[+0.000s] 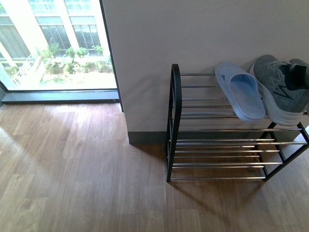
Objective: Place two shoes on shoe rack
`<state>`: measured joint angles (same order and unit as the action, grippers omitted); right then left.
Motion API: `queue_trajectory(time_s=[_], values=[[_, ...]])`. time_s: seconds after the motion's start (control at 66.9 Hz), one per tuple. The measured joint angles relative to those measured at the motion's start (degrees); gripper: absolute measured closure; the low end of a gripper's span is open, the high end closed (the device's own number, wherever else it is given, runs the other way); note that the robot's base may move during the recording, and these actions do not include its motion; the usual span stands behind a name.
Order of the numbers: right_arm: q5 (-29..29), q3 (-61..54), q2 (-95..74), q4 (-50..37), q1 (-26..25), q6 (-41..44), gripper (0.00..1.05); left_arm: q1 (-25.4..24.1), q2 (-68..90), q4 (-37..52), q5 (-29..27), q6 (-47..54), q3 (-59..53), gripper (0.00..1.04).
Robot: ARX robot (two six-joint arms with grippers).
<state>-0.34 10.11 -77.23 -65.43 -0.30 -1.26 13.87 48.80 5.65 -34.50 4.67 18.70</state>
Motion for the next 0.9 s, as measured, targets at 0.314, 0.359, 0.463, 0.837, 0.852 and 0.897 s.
queue_trajectory(time_s=[0.314, 0.359, 0.463, 0.837, 0.852, 0.897], values=[[0.2, -5.3, 14.8, 8.8, 0.0, 0.9, 0.97, 0.0, 0.0, 0.0, 0.0, 0.0, 0.0, 1.03], [0.2, -5.9, 17.0, 10.4, 0.0, 1.2, 1.03, 0.0, 0.0, 0.0, 0.0, 0.0, 0.0, 1.03], [0.2, -6.9, 21.0, 13.2, 0.1, 1.1, 1.03, 0.0, 0.0, 0.0, 0.0, 0.0, 0.0, 1.03], [0.2, -9.0, 36.3, 26.1, 0.1, 1.1, 1.03, 0.0, 0.0, 0.0, 0.0, 0.0, 0.0, 1.03], [0.2, -9.0, 37.2, 26.8, 0.1, 1.1, 1.03, 0.0, 0.0, 0.0, 0.0, 0.0, 0.0, 1.03], [0.2, -9.0, 39.3, 28.7, 0.1, 1.1, 1.03, 0.0, 0.0, 0.0, 0.0, 0.0, 0.0, 1.03]])
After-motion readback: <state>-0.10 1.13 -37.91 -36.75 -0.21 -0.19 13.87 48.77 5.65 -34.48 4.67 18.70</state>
